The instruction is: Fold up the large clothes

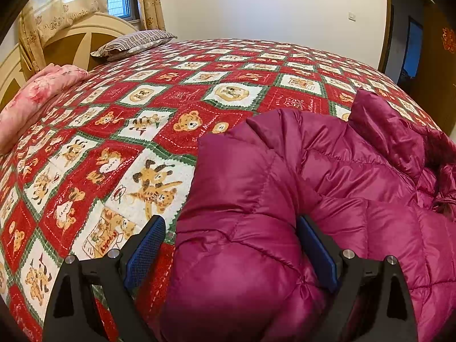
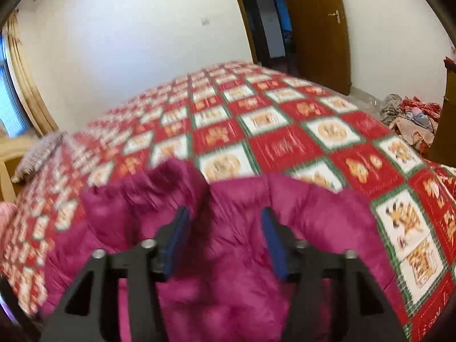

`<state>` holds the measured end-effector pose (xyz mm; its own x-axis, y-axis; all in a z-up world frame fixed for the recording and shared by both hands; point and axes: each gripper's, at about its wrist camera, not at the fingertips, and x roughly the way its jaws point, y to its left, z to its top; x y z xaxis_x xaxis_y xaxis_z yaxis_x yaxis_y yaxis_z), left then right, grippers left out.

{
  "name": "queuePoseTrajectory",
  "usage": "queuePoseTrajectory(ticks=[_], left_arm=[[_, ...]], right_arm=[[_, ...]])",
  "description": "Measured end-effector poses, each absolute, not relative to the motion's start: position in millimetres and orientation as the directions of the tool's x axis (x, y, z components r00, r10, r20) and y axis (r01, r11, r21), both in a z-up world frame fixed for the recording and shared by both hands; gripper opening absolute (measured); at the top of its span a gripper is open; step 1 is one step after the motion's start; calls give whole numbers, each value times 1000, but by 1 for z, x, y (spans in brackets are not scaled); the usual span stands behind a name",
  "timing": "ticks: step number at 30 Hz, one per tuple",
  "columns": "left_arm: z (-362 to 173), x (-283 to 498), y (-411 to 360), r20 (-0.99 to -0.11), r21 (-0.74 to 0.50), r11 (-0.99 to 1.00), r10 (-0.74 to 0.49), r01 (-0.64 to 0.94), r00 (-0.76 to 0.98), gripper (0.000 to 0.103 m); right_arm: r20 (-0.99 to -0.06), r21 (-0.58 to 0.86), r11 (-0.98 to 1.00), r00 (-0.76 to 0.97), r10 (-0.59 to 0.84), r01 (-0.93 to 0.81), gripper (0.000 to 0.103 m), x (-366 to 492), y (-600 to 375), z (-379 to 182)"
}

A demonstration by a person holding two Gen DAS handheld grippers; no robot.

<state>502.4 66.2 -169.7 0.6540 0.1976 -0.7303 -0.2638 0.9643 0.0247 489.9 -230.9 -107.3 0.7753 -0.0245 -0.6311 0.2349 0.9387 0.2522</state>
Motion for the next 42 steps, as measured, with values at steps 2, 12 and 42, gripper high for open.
queuePoseTrajectory(ticks=[2,12,42], left_arm=[[-170,503,66,-730,24,964,197,-264,654,93],[-170,502,66,-730,24,964,198,-264,654,94],[-125,617,-140,-657,450,893,322,12,682,52]], right_arm=[[-646,287,936,763,31,205,59,503,-228,-100],[-835,243,926,549,48,288,14,517,-232,-161],[-690,261,947,722,49,185,19,483,-226,-167]])
